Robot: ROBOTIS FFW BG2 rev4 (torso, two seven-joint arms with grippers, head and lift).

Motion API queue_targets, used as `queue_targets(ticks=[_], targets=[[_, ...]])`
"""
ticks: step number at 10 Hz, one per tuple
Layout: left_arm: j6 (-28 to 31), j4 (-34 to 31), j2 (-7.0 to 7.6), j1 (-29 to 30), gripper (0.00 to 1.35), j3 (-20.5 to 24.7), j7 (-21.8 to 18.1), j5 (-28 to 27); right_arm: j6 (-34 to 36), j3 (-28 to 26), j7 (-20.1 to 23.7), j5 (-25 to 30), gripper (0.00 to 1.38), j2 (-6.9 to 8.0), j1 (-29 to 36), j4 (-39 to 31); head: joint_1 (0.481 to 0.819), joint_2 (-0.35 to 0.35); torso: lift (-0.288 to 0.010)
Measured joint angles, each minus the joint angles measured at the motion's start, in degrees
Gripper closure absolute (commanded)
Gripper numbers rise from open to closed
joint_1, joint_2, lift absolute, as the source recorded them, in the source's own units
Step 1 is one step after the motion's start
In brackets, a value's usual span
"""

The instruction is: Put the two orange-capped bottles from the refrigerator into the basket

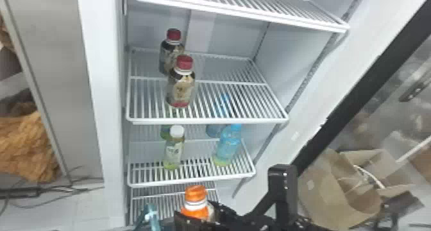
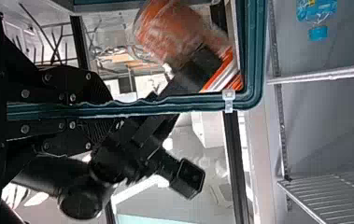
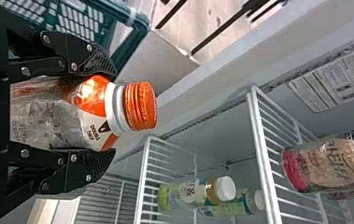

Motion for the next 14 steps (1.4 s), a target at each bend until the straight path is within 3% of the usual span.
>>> queue_targets(ticks=[2, 6, 9, 11, 14], targets=[[0.0, 0.0, 0.00, 0.0, 1.21, 0.0, 0.0, 0.0, -4.2, 0.6, 2.9, 1.7, 0.69, -0.03, -1.7, 5.0, 0.695, -0.350, -0.040], [0.0, 0.0, 0.00, -0.1, 1.21, -0.1, 0.0, -0.1, -3.5, 0.8, 5.3, 0.6, 0.57, -0.65, -2.2, 5.1, 0.695, -0.350, -0.040], [0.0, 0.1, 0.01, -0.2, 1.21, -0.1, 0.0, 0.0, -3.7, 0.9, 6.8, 1.8, 0.26, -0.99, -2.3, 3.4, 0.695, -0.346, -0.040], [0.0, 0.0, 0.00, -0.2, 1.21, -0.1, 0.0, 0.0, -6.8, 0.8, 7.0, 2.5, 0.21, -0.96, -2.0, 3.4, 0.695, -0.344, -0.040], [0.0, 0.0, 0.00, -0.1, 1.21, -0.1, 0.0, 0.0, -18.3, -0.7, 5.6, 4.9, 0.21, 0.61, 0.8, 2.3, 0.695, -0.350, -0.040]])
